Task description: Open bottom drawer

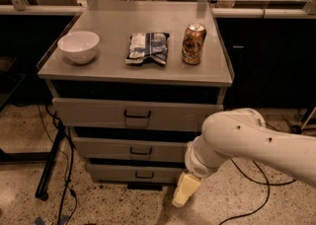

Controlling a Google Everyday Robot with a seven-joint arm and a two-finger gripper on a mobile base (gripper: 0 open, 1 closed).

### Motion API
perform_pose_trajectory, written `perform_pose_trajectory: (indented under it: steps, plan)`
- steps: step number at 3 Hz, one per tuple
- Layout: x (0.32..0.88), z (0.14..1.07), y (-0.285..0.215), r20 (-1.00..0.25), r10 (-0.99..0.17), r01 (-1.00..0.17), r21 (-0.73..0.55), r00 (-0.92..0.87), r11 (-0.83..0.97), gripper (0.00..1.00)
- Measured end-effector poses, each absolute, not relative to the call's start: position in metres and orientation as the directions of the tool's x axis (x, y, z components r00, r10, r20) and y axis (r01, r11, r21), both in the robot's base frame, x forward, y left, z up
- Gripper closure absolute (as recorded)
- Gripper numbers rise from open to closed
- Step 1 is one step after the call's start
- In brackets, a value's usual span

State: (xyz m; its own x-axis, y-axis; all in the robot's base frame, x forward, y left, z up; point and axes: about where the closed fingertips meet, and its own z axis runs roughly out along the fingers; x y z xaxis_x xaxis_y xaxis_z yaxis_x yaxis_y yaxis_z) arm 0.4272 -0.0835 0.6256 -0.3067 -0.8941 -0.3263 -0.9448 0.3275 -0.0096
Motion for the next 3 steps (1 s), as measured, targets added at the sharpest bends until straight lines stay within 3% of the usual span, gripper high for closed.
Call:
perform_pose_trajectory:
  steps: [3]
  plan:
    - [0.458,0.55,-0.082,-0.298,-0.91,-0.941,-0.086,-0.289,0.327,0.0]
